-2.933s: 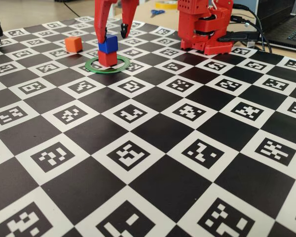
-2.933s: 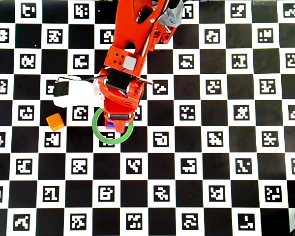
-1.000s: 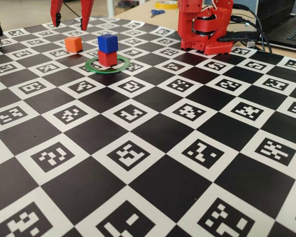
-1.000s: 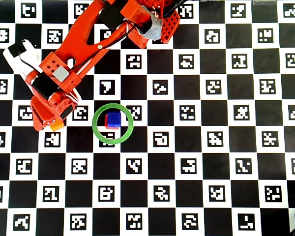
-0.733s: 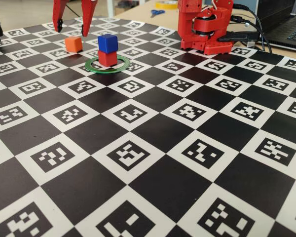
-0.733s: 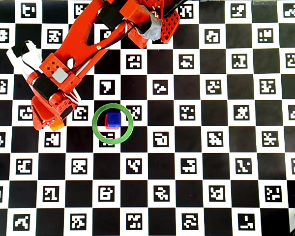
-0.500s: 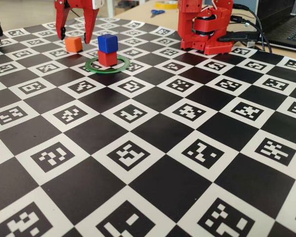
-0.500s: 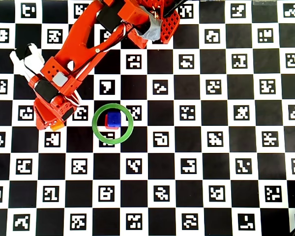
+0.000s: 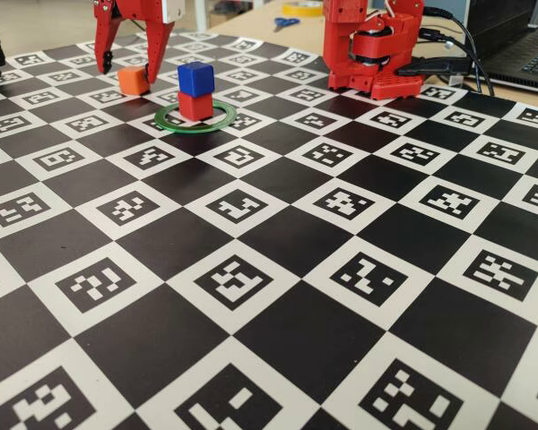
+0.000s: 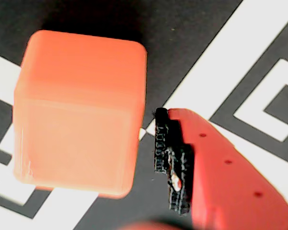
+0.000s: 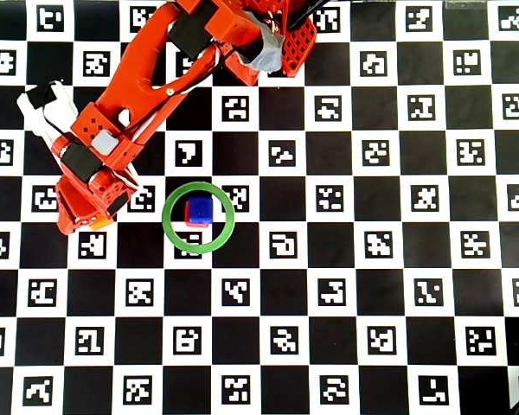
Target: Grab the red cube then put it in the green circle then put the blue cube on top and finally the orange cube on top
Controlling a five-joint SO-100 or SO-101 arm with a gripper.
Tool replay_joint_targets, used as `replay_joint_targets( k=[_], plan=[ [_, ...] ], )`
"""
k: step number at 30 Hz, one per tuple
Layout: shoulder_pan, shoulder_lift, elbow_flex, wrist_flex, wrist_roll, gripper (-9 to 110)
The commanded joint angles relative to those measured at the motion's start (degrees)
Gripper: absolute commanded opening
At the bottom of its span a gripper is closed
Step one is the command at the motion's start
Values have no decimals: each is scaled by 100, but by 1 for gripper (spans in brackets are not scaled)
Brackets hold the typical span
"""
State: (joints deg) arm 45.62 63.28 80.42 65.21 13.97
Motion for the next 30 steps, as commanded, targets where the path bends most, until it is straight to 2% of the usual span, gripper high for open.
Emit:
replay_joint_targets(
  k=[1, 13, 20, 23, 30],
  plan=[
    [53, 79, -105, -44, -53, 37],
    [70, 62, -88, -97, -53, 33],
    [70, 70, -88, -105, -97, 22],
    [105, 79, -70, -132, 44, 10],
    [105, 97, -44, -158, -79, 7]
  ],
)
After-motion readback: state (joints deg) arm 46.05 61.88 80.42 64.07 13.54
